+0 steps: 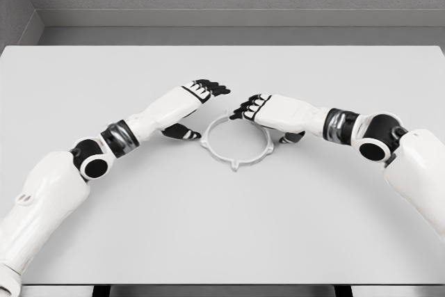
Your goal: Assemble PVC drainage pipe clamps
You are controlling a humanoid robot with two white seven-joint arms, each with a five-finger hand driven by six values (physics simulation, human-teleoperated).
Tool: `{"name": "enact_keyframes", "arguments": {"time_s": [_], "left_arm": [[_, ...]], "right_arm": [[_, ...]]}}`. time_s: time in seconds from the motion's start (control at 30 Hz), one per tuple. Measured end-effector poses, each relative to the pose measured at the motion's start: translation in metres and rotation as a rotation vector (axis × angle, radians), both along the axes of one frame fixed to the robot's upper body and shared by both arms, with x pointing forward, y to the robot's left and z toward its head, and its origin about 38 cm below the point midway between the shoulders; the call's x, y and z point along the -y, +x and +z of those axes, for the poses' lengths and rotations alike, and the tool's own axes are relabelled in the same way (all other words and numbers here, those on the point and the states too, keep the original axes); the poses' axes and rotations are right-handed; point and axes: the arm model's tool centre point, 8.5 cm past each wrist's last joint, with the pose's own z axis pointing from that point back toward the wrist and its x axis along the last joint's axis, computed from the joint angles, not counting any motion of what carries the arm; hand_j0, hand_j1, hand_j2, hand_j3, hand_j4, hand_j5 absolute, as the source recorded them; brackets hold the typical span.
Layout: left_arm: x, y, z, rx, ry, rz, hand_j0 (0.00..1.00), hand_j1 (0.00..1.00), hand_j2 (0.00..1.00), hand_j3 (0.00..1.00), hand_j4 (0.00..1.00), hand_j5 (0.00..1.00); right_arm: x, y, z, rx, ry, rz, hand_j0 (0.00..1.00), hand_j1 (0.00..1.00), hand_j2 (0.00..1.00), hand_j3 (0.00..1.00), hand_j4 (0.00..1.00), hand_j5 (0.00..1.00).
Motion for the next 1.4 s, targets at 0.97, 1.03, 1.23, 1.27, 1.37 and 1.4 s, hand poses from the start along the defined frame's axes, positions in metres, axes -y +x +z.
{"name": "enact_keyframes", "arguments": {"time_s": [0.97,1.03,1.23,1.27,1.37,1.4], "left_arm": [[-0.007,-0.01,0.012,0.034,-0.003,-0.021,1.0,1.0,1.0,1.0,1.0,1.0],[-0.007,-0.01,0.011,0.034,-0.001,-0.023,1.0,1.0,1.0,1.0,1.0,1.0],[-0.007,-0.014,0.006,0.026,0.006,-0.023,1.0,1.0,1.0,1.0,1.0,1.0],[-0.007,-0.014,0.006,0.026,0.007,-0.024,1.0,1.0,1.0,1.0,1.0,1.0],[-0.007,-0.015,0.004,0.023,0.01,-0.026,1.0,1.0,1.0,1.0,1.0,1.0],[-0.007,-0.015,0.004,0.023,0.01,-0.026,1.0,1.0,1.0,1.0,1.0,1.0]], "right_arm": [[0.174,-0.059,0.056,0.104,0.274,-0.31,1.0,1.0,1.0,1.0,1.0,1.0],[0.174,-0.059,0.056,0.106,0.28,-0.314,1.0,1.0,1.0,1.0,1.0,1.0],[0.175,-0.06,0.056,0.107,0.286,-0.318,1.0,1.0,1.0,1.0,1.0,1.0],[0.175,-0.06,0.056,0.107,0.287,-0.318,1.0,1.0,1.0,1.0,1.0,1.0],[0.173,-0.06,0.055,0.107,0.293,-0.318,1.0,1.0,1.0,1.0,1.0,1.0],[0.173,-0.06,0.055,0.107,0.294,-0.318,1.0,1.0,1.0,1.0,1.0,1.0]]}}
